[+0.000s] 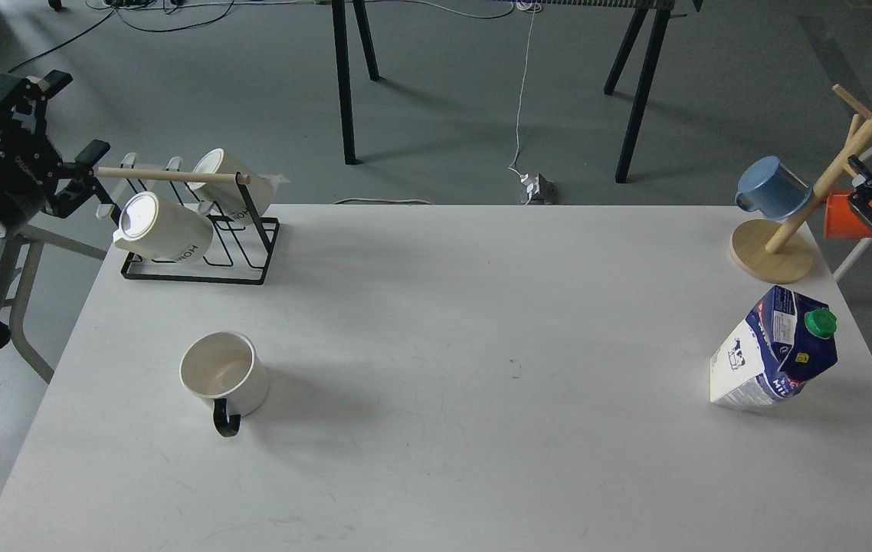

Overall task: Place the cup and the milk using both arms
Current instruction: 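Move the left gripper from the cup rack toward the white mug, then lower the left gripper and grasp the white mug by its rim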

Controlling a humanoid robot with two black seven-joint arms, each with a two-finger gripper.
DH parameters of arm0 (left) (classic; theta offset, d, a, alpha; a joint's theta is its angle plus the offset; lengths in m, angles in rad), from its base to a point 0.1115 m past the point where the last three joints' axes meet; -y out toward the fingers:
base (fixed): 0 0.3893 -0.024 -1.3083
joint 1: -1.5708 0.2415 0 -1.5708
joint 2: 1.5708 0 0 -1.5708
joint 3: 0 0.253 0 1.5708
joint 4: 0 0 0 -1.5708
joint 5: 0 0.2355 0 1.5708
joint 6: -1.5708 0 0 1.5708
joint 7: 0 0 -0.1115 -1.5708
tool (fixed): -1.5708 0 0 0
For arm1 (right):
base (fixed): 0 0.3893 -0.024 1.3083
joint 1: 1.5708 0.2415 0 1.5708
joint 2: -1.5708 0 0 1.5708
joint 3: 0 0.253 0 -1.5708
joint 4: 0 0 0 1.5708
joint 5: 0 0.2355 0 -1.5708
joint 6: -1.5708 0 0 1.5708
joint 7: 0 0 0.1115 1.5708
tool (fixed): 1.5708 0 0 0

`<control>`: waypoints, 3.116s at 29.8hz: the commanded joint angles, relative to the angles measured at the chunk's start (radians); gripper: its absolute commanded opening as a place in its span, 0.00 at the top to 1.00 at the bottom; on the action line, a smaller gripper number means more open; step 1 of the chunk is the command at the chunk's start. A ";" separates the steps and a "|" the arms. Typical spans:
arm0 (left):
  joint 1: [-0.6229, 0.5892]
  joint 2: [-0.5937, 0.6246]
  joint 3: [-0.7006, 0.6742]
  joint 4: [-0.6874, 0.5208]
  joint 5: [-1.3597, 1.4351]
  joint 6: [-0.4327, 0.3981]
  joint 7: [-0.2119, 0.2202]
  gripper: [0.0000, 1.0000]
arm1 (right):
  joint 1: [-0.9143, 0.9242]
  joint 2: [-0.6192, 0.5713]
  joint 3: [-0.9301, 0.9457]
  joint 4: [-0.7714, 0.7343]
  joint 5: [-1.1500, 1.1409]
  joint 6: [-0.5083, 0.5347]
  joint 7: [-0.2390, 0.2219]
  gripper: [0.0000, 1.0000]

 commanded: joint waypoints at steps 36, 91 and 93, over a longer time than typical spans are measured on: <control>-0.233 0.331 0.050 -0.700 1.771 0.000 0.000 0.01 | -0.063 0.000 -0.002 0.002 -0.006 0.000 0.003 0.06; -0.081 -0.038 0.229 -0.344 1.948 0.136 0.000 0.69 | -0.135 -0.006 0.016 -0.001 -0.003 0.000 0.012 0.06; -0.081 -0.038 0.230 -0.337 1.948 0.141 0.000 0.80 | -0.139 -0.006 0.016 0.000 -0.003 0.000 0.012 0.06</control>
